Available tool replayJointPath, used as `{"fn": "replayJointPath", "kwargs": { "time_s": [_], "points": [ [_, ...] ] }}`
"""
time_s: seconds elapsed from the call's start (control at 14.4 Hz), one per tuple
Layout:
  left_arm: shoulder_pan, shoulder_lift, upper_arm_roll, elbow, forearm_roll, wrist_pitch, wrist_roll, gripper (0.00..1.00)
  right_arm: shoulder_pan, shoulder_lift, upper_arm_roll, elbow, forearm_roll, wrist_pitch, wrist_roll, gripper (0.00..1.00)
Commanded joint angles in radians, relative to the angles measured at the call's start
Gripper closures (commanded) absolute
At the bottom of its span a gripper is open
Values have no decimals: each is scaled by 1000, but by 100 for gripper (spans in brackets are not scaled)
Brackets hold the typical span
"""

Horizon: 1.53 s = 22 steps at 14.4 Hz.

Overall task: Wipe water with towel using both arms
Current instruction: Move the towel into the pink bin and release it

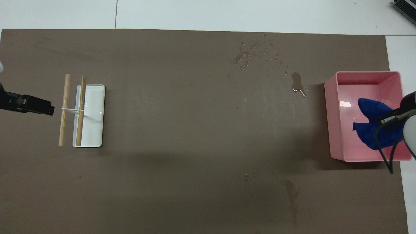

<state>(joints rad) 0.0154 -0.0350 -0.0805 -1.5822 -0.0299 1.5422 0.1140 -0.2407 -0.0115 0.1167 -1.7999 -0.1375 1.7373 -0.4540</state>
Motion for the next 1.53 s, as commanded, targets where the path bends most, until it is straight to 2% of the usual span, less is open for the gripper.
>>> {"fn": "replayJointPath", "kwargs": {
  "time_s": [0.0, 0.14, 0.28, 0.42, 0.7, 0.76, 0.83, 1.11, 1.18, 1.32, 1.46],
  "points": [
    [-8, -10, 5, -18, 19, 21, 4, 0, -35, 7, 12, -39, -30, 124, -54, 100],
    [-8, -8, 5, -18, 19, 21, 4, 0, -96, 39, 12, -72, -31, 235, -139, 100],
    [-8, -8, 5, -18, 19, 21, 4, 0, -147, 82, 12, -75, -31, 292, -222, 100],
    [-8, -10, 5, -18, 19, 21, 4, 0, -170, 122, 12, -76, -30, 318, -223, 100],
    [-8, -10, 5, -18, 19, 21, 4, 0, -169, 133, 12, -90, -30, 326, -157, 100],
    [-8, -8, 7, -18, 19, 21, 4, 0, -167, 131, 12, -96, -30, 326, -128, 59],
    [-8, -10, 7, -18, 19, 21, 4, 0, -169, 131, 14, -96, -30, 317, -123, 1],
    [-8, -10, 5, -18, 19, 21, 4, 0, -166, 125, 15, -75, -16, 300, -118, 0],
    [-8, -10, 5, -18, 19, 21, 4, 0, -157, 113, 23, -47, -14, 265, -117, 0],
    [-8, -8, 5, -18, 19, 21, 4, 0, -155, 72, 85, 63, -11, 98, -114, 0],
    [-8, -10, 7, -18, 19, 21, 4, 0, -155, 44, 138, 237, 36, -148, -112, 0]
  ]
}}
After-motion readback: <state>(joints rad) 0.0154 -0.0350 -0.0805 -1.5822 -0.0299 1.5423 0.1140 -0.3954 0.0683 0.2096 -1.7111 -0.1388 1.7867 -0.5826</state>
